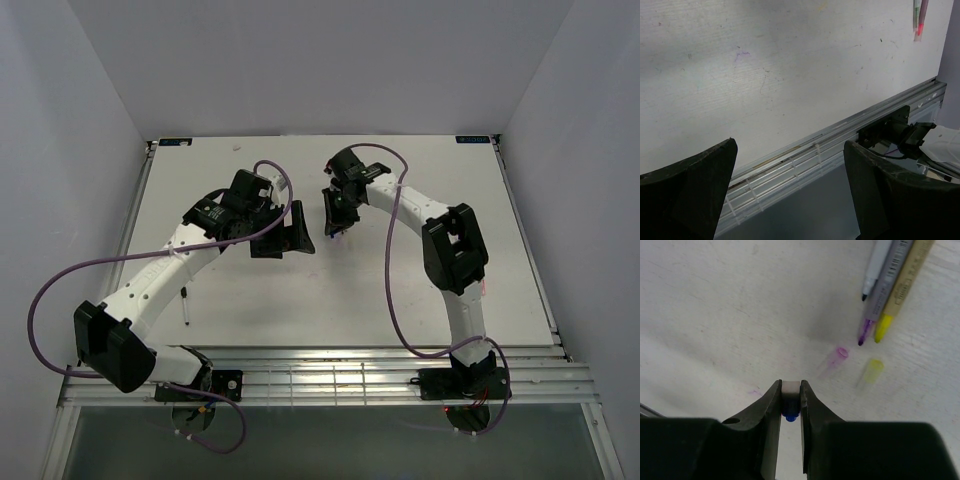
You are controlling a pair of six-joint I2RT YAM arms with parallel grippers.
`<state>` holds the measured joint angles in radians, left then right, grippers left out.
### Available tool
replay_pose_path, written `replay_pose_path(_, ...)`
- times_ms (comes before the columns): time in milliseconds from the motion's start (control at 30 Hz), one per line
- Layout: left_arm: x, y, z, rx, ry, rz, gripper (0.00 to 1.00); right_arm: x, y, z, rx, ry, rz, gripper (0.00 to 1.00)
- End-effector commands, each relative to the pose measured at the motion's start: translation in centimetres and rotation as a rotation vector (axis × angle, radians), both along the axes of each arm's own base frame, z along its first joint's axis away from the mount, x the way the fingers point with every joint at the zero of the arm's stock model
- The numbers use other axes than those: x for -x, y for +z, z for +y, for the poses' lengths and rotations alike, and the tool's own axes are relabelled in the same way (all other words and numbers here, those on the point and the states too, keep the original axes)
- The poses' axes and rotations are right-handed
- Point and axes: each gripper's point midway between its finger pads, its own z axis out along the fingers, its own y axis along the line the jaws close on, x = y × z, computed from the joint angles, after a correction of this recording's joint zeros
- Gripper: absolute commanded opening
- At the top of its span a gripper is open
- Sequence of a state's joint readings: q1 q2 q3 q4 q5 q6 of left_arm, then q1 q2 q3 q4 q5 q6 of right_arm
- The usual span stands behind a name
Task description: Open the pen caps
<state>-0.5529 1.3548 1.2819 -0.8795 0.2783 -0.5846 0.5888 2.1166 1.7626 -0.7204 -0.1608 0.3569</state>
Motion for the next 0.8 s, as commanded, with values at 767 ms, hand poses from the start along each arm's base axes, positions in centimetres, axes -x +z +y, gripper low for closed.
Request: replay_pose_path(767, 0.3, -1.1, 1.5, -0.06, 0.06, 0.053, 0.98, 0.3, -4.3, -2.3, 0.204, -0.116, 0.026, 0.1)
